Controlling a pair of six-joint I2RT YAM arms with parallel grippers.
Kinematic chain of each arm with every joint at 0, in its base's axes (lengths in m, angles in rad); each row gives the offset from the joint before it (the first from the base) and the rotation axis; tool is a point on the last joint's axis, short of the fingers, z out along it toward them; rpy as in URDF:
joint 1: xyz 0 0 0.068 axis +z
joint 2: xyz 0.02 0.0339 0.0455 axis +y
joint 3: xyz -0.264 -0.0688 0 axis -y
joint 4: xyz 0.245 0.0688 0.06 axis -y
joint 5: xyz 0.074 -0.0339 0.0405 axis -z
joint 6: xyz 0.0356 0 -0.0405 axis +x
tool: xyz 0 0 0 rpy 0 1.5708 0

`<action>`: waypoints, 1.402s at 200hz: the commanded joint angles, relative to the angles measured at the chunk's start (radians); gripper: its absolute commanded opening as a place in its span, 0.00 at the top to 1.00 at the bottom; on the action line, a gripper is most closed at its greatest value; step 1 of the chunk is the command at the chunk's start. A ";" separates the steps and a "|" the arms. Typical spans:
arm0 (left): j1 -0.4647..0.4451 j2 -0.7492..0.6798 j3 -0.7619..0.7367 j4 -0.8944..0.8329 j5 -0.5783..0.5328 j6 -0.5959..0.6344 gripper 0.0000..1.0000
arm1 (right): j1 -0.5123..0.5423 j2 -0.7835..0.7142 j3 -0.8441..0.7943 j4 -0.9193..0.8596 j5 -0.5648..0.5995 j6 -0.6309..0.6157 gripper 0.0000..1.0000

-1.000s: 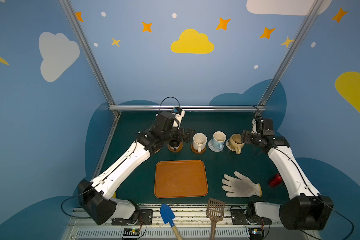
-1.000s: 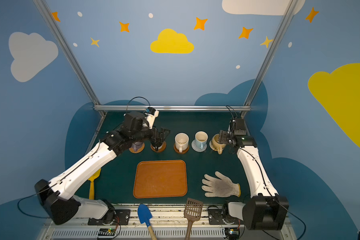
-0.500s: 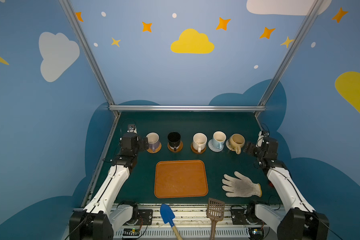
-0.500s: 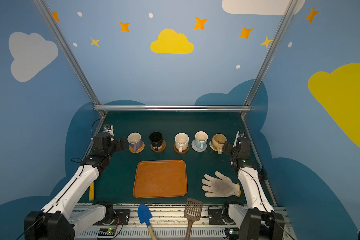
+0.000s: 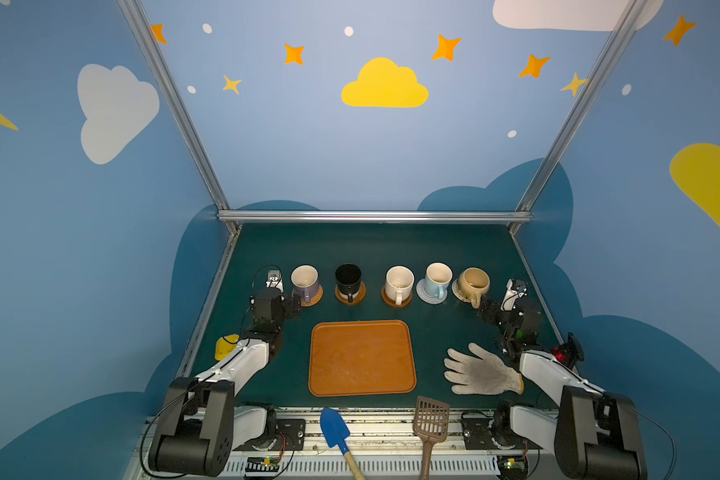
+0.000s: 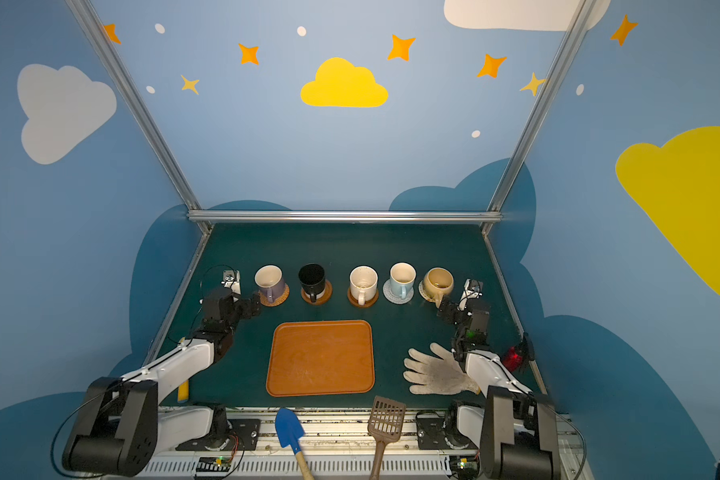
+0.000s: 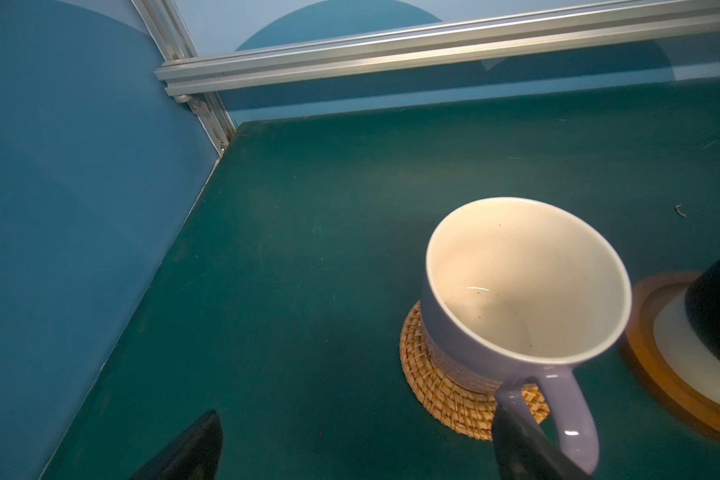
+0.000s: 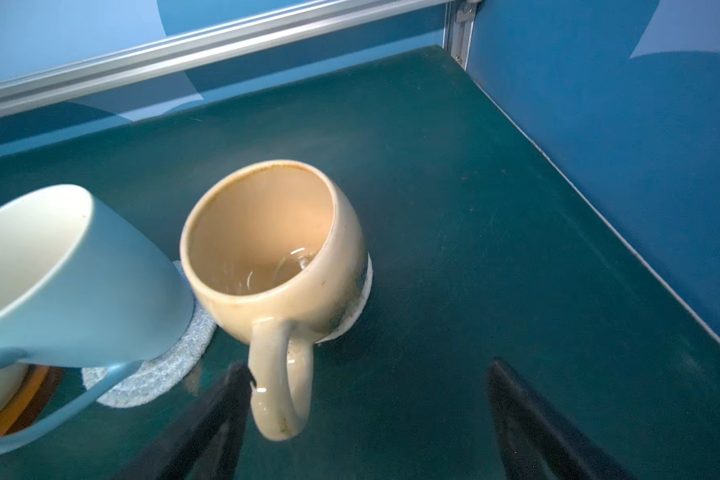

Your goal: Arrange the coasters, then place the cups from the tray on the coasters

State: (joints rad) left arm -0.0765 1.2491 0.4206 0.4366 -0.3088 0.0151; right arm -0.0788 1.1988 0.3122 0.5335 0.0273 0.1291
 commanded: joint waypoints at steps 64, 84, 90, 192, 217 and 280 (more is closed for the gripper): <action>0.011 0.215 -0.084 0.436 0.152 0.027 0.00 | 0.018 0.187 -0.023 0.364 -0.047 -0.027 0.13; 0.011 0.258 -0.102 0.506 0.173 0.034 0.00 | 0.025 0.220 -0.005 0.369 -0.076 -0.042 0.13; 0.013 0.264 -0.102 0.506 0.184 0.038 0.00 | 0.030 0.221 0.002 0.353 -0.071 -0.050 0.13; 0.081 0.287 -0.006 0.345 0.277 -0.017 0.00 | 0.114 0.330 0.080 0.316 0.003 -0.128 0.09; 0.086 0.288 -0.003 0.340 0.286 -0.020 0.00 | 0.115 0.327 0.081 0.311 0.003 -0.128 0.09; 0.088 0.287 -0.003 0.339 0.289 -0.020 0.00 | 0.116 0.328 0.081 0.308 0.003 -0.128 0.09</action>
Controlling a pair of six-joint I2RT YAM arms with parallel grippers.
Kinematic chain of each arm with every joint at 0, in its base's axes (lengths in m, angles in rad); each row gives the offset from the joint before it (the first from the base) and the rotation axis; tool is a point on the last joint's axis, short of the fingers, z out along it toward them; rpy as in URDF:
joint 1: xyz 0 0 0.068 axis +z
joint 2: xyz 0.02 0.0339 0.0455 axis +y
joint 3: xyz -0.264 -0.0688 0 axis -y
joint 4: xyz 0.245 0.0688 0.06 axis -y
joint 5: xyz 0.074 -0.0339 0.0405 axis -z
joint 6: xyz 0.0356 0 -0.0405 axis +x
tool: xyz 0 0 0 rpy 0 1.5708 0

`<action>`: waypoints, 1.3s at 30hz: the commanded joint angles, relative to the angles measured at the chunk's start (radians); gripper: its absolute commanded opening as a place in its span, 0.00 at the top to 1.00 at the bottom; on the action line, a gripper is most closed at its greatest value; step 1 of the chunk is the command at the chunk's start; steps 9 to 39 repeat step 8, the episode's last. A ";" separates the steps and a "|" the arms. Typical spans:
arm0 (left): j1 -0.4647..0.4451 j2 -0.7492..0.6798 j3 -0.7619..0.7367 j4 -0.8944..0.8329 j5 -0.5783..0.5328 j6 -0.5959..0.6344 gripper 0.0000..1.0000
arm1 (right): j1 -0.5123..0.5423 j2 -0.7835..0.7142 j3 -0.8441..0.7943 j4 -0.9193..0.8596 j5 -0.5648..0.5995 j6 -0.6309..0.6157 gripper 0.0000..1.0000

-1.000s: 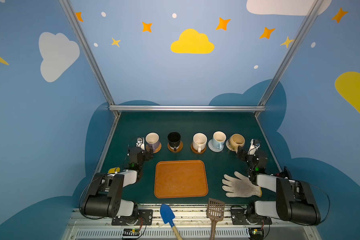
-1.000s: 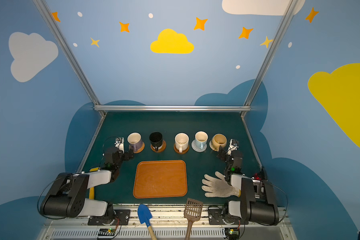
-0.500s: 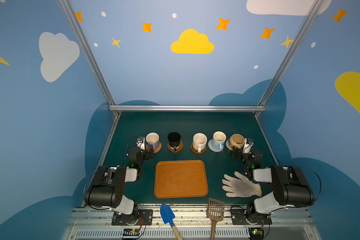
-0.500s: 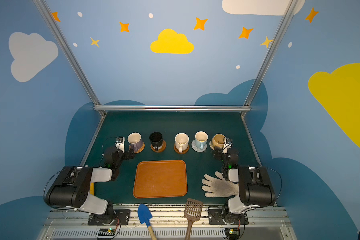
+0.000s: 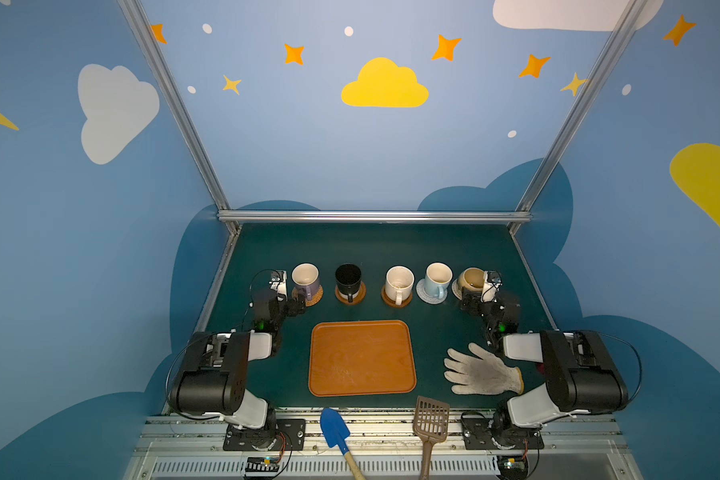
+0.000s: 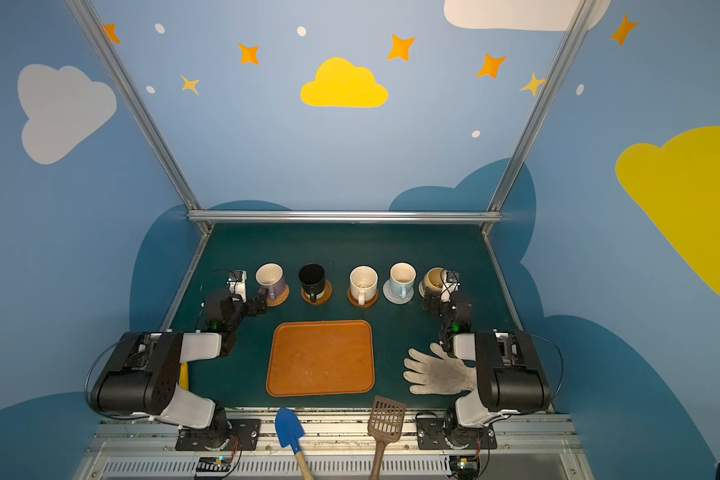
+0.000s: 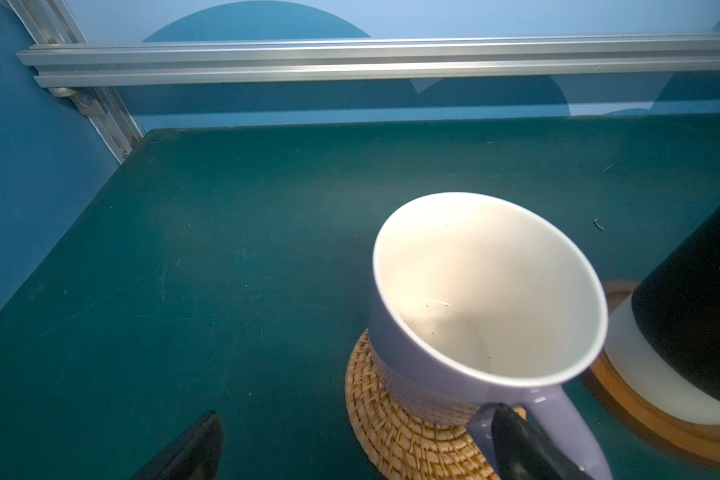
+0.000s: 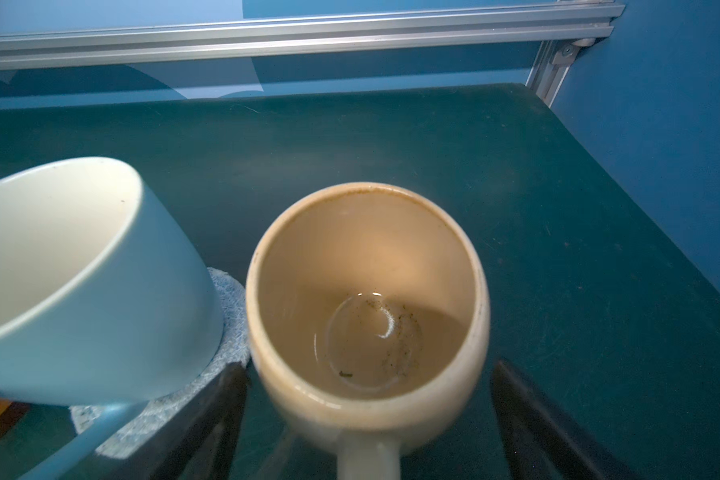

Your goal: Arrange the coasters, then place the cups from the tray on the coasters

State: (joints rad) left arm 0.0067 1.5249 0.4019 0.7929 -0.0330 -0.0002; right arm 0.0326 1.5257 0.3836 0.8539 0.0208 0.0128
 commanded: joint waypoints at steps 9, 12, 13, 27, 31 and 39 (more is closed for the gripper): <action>0.006 0.011 0.015 -0.016 0.013 -0.005 0.00 | 0.007 -0.001 0.009 -0.016 0.013 -0.013 0.09; 0.006 0.011 0.015 -0.016 0.013 -0.005 0.00 | 0.007 -0.001 0.009 -0.016 0.013 -0.013 0.09; 0.006 0.011 0.015 -0.016 0.013 -0.005 0.00 | 0.007 -0.001 0.009 -0.016 0.013 -0.013 0.09; 0.006 0.011 0.015 -0.016 0.013 -0.005 0.00 | 0.007 -0.001 0.009 -0.016 0.013 -0.013 0.09; 0.006 0.011 0.015 -0.016 0.013 -0.005 0.00 | 0.007 -0.001 0.009 -0.016 0.013 -0.013 0.09; 0.006 0.011 0.015 -0.016 0.013 -0.005 0.00 | 0.007 -0.001 0.009 -0.016 0.013 -0.013 0.09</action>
